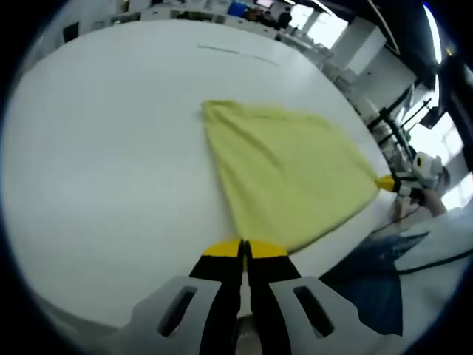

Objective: Fold the garment on the visible template until the final outline fits inside the template.

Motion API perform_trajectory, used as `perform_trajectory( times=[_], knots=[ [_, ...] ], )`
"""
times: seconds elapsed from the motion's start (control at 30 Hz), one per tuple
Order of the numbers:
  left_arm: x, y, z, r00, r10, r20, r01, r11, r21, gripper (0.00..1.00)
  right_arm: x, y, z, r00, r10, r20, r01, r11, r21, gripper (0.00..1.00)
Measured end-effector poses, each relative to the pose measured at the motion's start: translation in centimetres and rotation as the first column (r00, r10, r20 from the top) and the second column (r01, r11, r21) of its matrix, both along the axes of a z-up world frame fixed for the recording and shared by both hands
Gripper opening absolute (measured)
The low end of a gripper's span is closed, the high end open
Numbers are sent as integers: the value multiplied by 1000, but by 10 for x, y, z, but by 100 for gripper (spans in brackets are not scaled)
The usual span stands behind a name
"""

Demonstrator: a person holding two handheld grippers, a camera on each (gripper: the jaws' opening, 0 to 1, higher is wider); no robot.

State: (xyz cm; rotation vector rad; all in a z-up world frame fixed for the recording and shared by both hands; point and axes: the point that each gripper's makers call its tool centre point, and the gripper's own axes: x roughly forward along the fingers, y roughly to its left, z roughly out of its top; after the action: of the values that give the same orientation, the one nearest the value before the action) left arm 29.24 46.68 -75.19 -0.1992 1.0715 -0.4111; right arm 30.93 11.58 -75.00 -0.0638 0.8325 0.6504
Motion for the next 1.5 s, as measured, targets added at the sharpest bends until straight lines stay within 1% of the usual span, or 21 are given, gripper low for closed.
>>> perform_trajectory(
  times=[0.13,0.17,0.27,0.33,0.4,0.43,0.57,0.63,0.67,0.73,0.83,0.93,1.0,1.07,1.1,1.2,1.33,1.43,1.5],
  knots=[
    [-1,0,-8,1000,9,-15,-9,1000,5,0,0,-3,-6,1000,-11,-12,11,1000,8,2],
    [-3,0,-11,1000,7,-25,-6,1000,9,0,-1,-4,-8,1000,-19,-21,20,1000,16,2],
    [-6,-1,-14,999,-9,-30,10,1000,22,0,-4,-5,-12,999,-29,-34,30,999,20,2],
    [-7,-1,-15,999,-10,-34,11,1000,25,0,-7,-4,-16,999,-29,-41,29,999,15,2],
    [-7,-2,-16,999,-9,-33,10,1000,27,0,-9,-4,-18,999,-15,-36,15,1000,-7,2],
    [-7,-2,-16,999,-13,-33,14,999,29,0,-9,-3,-17,999,-17,-37,17,1000,-6,2],
    [-7,-3,-15,998,-51,-22,53,996,73,0,-8,-4,-18,999,-17,-38,17,1000,-9,2],
    [-7,-3,-15,998,-58,-21,60,994,87,0,-8,-3,-20,999,-11,-36,11,1000,-19,2],
    [-7,-3,-15,997,-78,-11,79,991,111,0,-9,-1,-20,1000,3,-25,-4,1000,-29,2],
    [-8,-3,-15,996,-90,-3,89,988,128,0,-8,-2,-19,1000,4,-21,-5,999,-37,2],
    [-8,-3,-15,994,-105,8,103,982,156,0,-8,-4,-18,999,-26,-28,26,1000,-6,2],
    [-7,-3,-15,991,-132,17,126,975,184,0,-8,-3,-18,1000,-22,-18,22,1000,-15,2],
    [-7,-4,-15,986,-163,26,155,969,194,0,-7,-2,-18,1000,-18,-21,18,1000,-12,2],
    [-6,-5,-15,982,-187,21,178,961,213,0,-4,-2,-17,999,-24,-30,23,1000,-9,2],
    [-5,-6,-15,977,-212,23,201,953,228,0,-4,-1,-17,999,-24,-32,23,1000,-18,3],
    [-4,-8,-14,971,-234,36,219,944,247,0,-1,-2,-16,1000,10,3,-10,996,-87,5],
    [-5,-8,-10,966,-253,56,229,934,272,0,-2,0,-11,998,54,34,-49,990,-135,6],
    [-2,-9,-3,967,-242,79,213,939,271,0,-3,0,-6,997,61,41,-54,988,-143,12],
    [1,-9,6,966,-236,106,200,941,273,1,-3,0,-2,997,64,41,-58,989,-140,17]
  ],
)
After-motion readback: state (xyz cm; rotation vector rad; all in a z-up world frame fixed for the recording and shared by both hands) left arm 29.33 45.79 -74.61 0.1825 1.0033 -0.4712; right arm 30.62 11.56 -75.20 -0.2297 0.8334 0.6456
